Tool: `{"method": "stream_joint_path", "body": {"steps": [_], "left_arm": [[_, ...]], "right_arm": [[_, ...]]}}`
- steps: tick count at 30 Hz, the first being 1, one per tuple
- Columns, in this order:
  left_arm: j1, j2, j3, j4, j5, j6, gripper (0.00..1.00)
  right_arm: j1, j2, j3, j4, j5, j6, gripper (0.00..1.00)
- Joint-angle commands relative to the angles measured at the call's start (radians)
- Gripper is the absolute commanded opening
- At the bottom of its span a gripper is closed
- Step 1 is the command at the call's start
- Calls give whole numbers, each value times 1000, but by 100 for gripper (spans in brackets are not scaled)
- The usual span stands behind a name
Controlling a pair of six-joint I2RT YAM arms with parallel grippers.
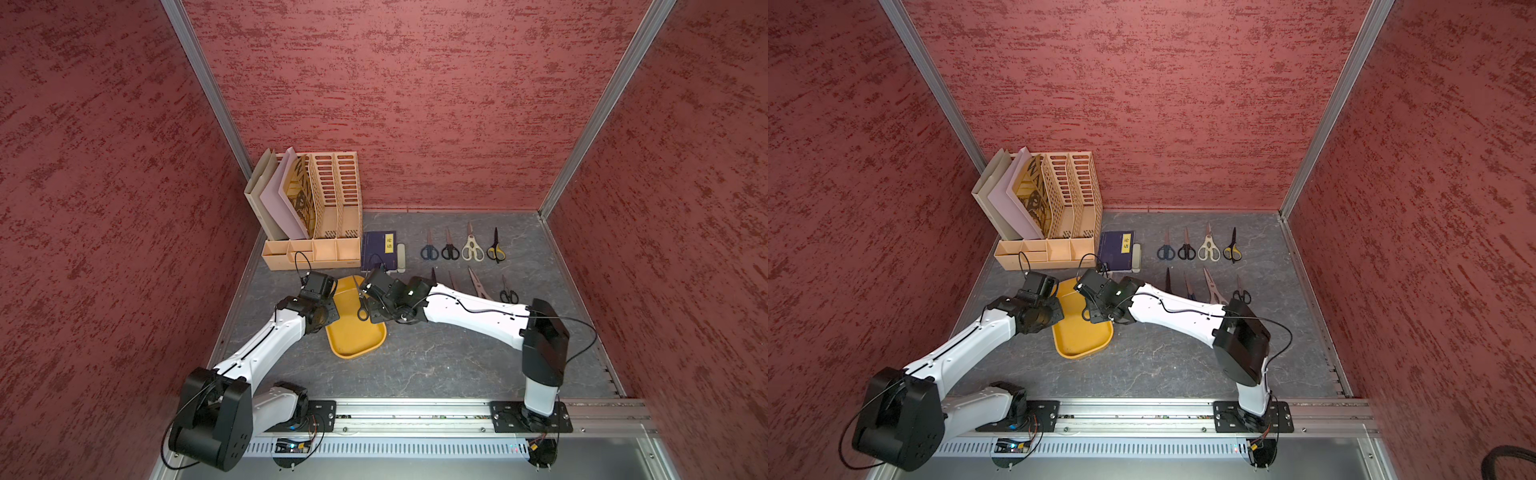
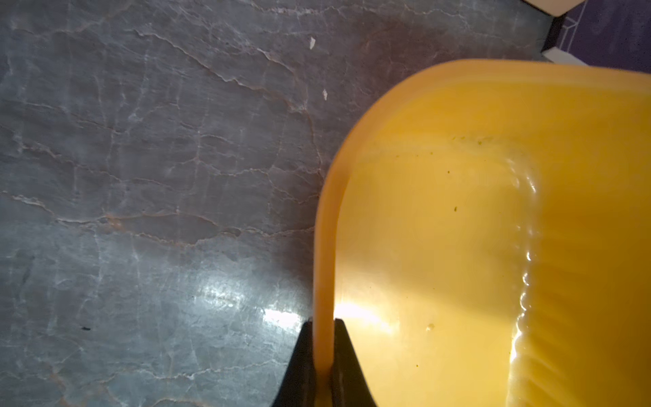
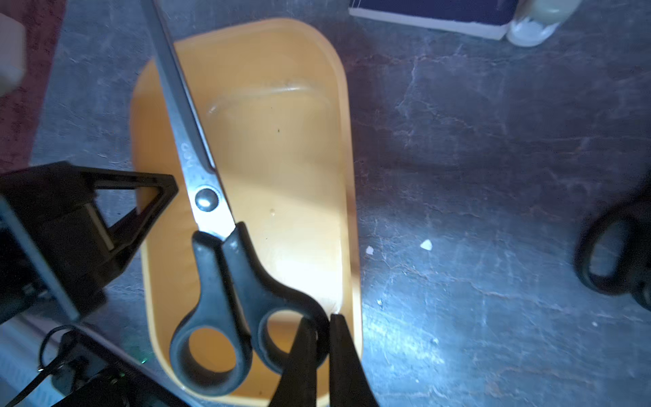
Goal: Take the scissors out of the storage box
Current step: Place the storage box at the center of the board, then place the scissors at the center of the board.
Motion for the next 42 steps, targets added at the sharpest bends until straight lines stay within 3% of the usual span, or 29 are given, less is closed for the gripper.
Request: {"method": "stream_joint_path", "body": {"steps": [1,3,5,10,12,17,24,30,40,42], "left_arm": [[42,21,21,39,-13,26,0],[71,26,23,49,0,25,2],[92,26,29,56,15,34,16],[108,4,54,29,32,37,80],[109,-9,66,13,26,36,93],[109,-49,142,-67,8,47,97],[109,-145,174,-83,108,56,96],[107,-200,160,-118,142,50,97],[107,-345,76,-89,131,99,97],[107,-369,55,-64,141,112,97]], "right_arm": [[-17,-95,-71,-50,71,69,0],[-22,-143,-129,-70,89,106,0],[-30,-182,-194,-87,107,152,0],[-45,-275,-364,-89,117,266,0],[-46,-301,-421,-94,109,294,0],[-46,-283,-462,-116,99,354,0],[-68,-66,-295,-111,115,385,0],[-105,89,-213,-63,59,354,0],[-161,183,-175,2,1,234,0],[-161,180,-167,-2,7,226,5]]}}
